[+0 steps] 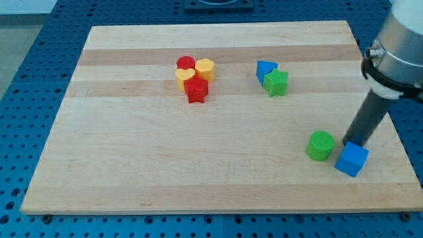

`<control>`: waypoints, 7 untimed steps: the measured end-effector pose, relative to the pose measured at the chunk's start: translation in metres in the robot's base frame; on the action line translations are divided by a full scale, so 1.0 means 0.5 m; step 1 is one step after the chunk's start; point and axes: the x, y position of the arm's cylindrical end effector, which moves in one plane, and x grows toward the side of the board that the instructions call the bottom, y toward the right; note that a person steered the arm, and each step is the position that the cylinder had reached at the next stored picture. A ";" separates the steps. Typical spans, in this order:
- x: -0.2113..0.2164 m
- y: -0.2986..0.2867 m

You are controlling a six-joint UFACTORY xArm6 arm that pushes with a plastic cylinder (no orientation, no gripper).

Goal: Move the green circle to the blue cube

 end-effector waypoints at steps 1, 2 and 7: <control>0.016 0.002; -0.012 0.002; -0.035 -0.186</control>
